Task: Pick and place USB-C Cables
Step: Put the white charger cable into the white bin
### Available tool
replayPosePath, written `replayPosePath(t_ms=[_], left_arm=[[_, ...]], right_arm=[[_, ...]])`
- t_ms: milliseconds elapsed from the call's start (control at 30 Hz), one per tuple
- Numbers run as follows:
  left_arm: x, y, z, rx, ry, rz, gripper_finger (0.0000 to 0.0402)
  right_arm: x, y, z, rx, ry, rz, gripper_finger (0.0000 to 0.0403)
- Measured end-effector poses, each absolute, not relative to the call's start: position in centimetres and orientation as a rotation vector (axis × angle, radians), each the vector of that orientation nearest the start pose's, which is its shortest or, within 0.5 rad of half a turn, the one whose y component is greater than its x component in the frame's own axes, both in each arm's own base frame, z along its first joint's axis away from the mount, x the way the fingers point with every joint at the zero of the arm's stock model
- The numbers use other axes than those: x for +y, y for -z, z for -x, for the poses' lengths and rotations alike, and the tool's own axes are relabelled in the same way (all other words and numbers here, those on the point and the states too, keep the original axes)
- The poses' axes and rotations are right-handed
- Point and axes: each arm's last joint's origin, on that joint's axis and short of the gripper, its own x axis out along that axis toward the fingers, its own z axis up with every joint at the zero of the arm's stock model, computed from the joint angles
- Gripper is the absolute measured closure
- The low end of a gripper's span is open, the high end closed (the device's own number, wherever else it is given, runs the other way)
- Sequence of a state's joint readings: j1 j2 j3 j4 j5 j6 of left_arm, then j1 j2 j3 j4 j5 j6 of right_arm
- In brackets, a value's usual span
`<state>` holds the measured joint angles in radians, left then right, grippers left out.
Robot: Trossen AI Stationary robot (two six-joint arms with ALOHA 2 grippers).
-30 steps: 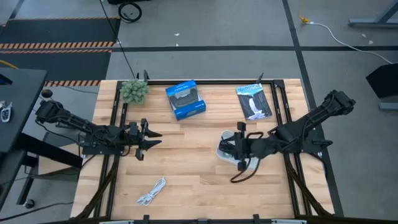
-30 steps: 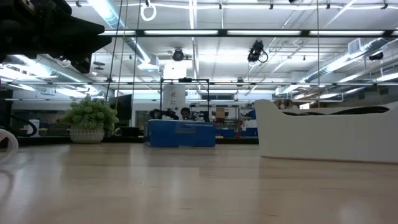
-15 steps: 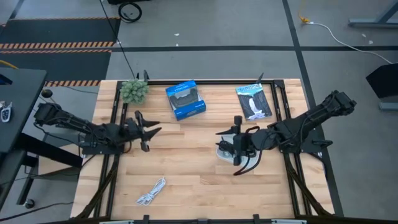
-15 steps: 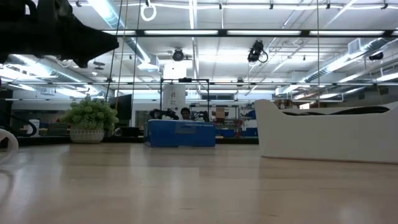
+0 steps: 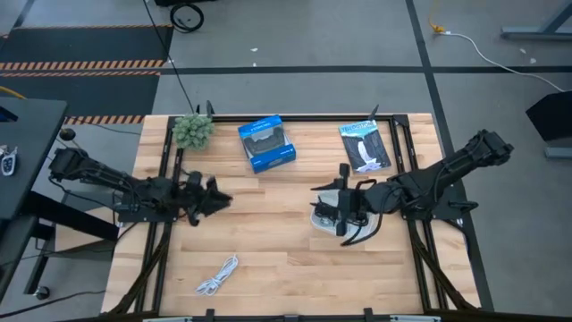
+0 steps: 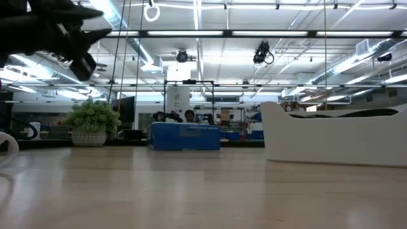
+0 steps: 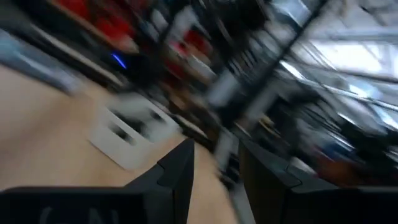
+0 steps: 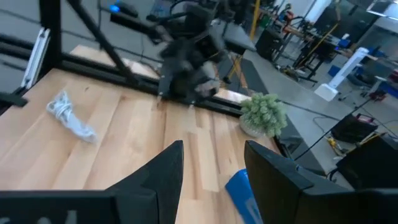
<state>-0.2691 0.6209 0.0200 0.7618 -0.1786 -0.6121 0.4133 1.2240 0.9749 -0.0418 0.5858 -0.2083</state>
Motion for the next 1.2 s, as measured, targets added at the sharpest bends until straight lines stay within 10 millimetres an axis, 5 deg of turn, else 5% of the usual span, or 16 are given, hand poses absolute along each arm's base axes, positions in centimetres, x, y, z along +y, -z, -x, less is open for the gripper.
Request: replayPosePath(t_ms=[133,533,700,933,1200], left_arm=[[-4.3,-20.4,-14.0,0.02,0.253,0.696,0.0269],[-7.1,-25.9,-14.9,0.671,0.089,0.595,0.0269],[-9.2,-25.1,-15.1,0.856,0.156,0.685,0.0269],[-11.8,-22.6,-15.4,1.071,0.028,0.816,0.0269],[-15.5,-22.4,-17.1,1.251,-0.093,0.67,0.0269]], right_arm=[[8.5,-33.0,-25.3,0.247,0.178,0.315,0.0225],[8.0,-33.5,-24.9,0.225,0.199,0.242,0.0225],[8.5,-33.7,-24.8,0.197,0.208,0.22,0.0225],[8.7,-34.2,-24.8,0.15,0.219,0.199,0.0225],[8.8,-34.6,-24.8,0.113,0.222,0.178,0.0225]])
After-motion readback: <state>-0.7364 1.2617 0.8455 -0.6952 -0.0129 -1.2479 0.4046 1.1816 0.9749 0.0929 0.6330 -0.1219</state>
